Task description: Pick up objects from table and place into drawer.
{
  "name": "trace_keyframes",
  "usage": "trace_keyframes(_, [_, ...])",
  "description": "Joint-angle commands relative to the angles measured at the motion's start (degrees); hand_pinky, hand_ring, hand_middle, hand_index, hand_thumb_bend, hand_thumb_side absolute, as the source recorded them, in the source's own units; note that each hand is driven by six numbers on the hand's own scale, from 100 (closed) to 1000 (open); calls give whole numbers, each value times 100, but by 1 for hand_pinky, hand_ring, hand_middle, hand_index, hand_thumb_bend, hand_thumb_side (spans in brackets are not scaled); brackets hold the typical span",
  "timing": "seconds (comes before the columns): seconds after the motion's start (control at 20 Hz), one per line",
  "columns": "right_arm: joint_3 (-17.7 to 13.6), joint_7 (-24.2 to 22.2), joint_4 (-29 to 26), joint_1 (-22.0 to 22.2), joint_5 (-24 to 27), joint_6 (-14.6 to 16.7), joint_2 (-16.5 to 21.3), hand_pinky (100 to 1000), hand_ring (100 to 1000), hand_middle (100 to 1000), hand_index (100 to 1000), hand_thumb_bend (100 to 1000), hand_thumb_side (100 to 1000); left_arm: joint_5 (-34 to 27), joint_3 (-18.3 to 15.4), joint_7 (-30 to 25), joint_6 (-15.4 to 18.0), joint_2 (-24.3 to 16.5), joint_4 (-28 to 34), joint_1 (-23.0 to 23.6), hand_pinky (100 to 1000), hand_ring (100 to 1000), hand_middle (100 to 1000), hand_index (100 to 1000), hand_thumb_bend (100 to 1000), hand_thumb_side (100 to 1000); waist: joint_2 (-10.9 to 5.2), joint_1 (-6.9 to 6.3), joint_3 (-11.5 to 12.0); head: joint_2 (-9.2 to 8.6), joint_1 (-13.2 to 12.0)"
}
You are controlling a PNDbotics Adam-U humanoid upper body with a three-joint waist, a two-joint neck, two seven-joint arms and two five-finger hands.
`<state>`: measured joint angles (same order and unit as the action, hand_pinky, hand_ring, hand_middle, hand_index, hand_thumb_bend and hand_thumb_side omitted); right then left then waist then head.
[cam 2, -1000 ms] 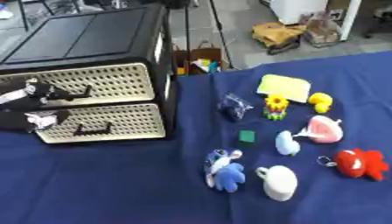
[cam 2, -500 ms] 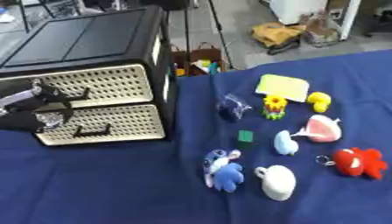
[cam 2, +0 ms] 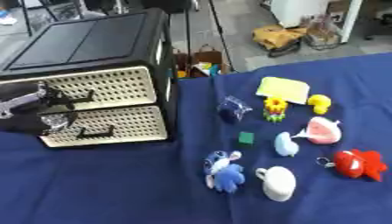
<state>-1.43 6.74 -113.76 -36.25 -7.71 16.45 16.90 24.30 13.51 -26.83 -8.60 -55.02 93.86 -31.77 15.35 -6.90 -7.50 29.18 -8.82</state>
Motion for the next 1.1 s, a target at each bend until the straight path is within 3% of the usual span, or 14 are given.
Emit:
trace_keyframes(0.05, [-28, 19, -83, -51, 41, -14, 26, 727, 811, 718, 744, 275, 948, 1, -29, -10, -47, -276, 193, -47, 100, 113, 140, 754, 212, 694, -150, 28, 20, 41, 9])
trace_keyframes(1.1, [-41, 79, -83, -6, 56, -42, -38, 728, 812, 718, 745, 267, 951, -147, 57, -279, -267, -434, 505, 125, 100, 112, 141, 765, 208, 697, -347, 99, 138, 159, 57])
